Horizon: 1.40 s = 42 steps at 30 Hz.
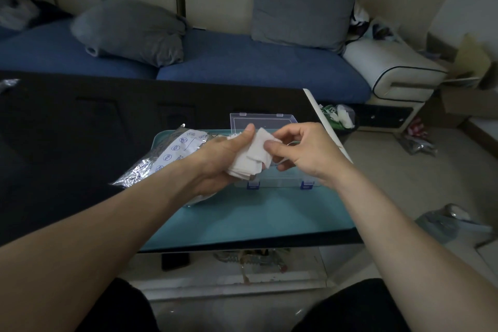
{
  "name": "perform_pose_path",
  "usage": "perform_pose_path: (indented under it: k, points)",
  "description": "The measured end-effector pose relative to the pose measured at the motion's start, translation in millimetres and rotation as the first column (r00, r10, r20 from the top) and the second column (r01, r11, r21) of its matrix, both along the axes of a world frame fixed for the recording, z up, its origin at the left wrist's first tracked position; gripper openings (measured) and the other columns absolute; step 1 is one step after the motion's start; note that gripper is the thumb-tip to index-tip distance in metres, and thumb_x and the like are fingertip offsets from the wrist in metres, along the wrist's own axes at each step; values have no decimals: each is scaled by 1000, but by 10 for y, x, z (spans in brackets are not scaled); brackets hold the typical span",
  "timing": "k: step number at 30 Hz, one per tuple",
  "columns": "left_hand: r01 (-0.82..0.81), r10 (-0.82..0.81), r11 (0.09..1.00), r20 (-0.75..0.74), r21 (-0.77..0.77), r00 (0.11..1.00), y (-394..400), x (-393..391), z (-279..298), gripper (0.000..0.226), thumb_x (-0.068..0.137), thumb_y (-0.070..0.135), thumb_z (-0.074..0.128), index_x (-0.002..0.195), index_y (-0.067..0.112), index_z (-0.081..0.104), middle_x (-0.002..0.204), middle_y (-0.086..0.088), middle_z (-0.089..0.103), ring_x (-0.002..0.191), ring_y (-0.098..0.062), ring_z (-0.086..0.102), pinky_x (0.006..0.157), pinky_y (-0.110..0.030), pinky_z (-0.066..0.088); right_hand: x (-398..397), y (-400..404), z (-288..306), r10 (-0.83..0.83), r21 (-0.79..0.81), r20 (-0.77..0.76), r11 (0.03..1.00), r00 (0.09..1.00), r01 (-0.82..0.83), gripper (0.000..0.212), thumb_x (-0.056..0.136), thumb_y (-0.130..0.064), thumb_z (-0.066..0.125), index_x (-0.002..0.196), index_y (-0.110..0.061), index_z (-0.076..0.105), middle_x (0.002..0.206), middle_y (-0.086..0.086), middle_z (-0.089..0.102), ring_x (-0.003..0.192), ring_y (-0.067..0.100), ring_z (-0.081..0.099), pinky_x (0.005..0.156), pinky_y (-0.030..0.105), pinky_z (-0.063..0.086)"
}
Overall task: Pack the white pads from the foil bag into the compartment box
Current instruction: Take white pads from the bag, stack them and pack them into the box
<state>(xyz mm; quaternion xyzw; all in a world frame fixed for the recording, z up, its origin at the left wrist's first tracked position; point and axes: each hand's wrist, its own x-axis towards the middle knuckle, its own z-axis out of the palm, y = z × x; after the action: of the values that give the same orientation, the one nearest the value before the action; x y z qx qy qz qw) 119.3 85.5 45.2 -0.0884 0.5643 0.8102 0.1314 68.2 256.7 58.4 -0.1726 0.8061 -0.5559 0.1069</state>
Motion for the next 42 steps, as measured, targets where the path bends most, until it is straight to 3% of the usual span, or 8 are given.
perform_pose_path:
  k: [8, 15, 21, 26, 31, 34, 38, 42]
  points:
    - [-6, 1, 994, 44, 108, 999, 4, 38, 76, 43, 103, 31, 49, 130, -1, 58, 114, -21, 66, 83, -25, 72, 68, -38, 62, 15, 94, 154, 175, -324, 289, 943, 941, -76, 17, 81, -16, 71, 96, -10, 65, 74, 4, 70, 60, 11, 62, 51, 22, 52]
    - [-3, -9, 978, 54, 210, 999, -34, -1, 98, 56, 87, 35, 63, 137, 9, 55, 110, -10, 64, 84, -22, 67, 64, -33, 58, 9, 116, 148, 242, -304, 355, 943, 903, -133, 19, 80, -20, 73, 97, -12, 67, 90, 7, 72, 74, 15, 67, 57, 24, 54]
    - [5, -12, 976, 30, 220, 999, -56, -7, 74, 44, 81, 35, 71, 116, 14, 53, 84, -6, 59, 62, -16, 56, 50, -24, 50, -24, 112, 138, 133, -301, 375, 954, 917, -15, 8, 91, -14, 69, 99, -11, 69, 89, 8, 73, 67, 12, 66, 56, 23, 55]
    - [68, -76, 973, 26, 220, 997, -47, 10, 75, 49, 80, 40, 69, 119, 12, 60, 91, -9, 62, 70, -19, 60, 71, -33, 58, -10, 118, 144, 128, -322, 392, 947, 911, 6, 15, 88, -13, 71, 102, -9, 68, 86, 8, 73, 65, 13, 68, 56, 23, 56]
    - [81, -87, 988, 42, 130, 995, -3, 0, 41, 62, 80, 56, 60, 120, 9, 67, 106, -8, 70, 90, -20, 66, 73, -32, 58, 39, 123, 179, 215, -300, 340, 947, 916, -111, 26, 72, -15, 77, 95, -10, 65, 78, 10, 74, 61, 15, 69, 56, 23, 57]
    - [108, -110, 992, 38, 63, 993, 9, 8, 45, 82, 80, 68, 52, 129, 3, 62, 121, -15, 67, 108, -28, 66, 95, -37, 52, 57, 108, 166, 257, -249, 280, 950, 925, -188, 30, 67, -16, 79, 92, -8, 64, 73, 11, 74, 59, 16, 67, 53, 23, 54]
    - [231, -233, 972, -30, -51, 972, 55, 40, 59, 80, 89, 76, 24, 91, 13, 73, 88, -10, 68, 75, -17, 63, 74, -29, 43, 97, 18, 126, 226, -130, 215, 971, 950, -201, 34, 66, -21, 84, 91, -9, 63, 63, 8, 70, 46, 12, 58, 46, 22, 41]
    - [306, -307, 952, -75, -27, 949, 57, 40, 24, 86, 88, 78, 20, 90, 13, 75, 85, -13, 65, 69, -18, 57, 73, -29, 42, 121, -76, 85, 131, 35, 139, 990, 982, -137, 28, 76, -20, 87, 91, -9, 66, 56, -1, 67, 43, 8, 53, 46, 20, 36]
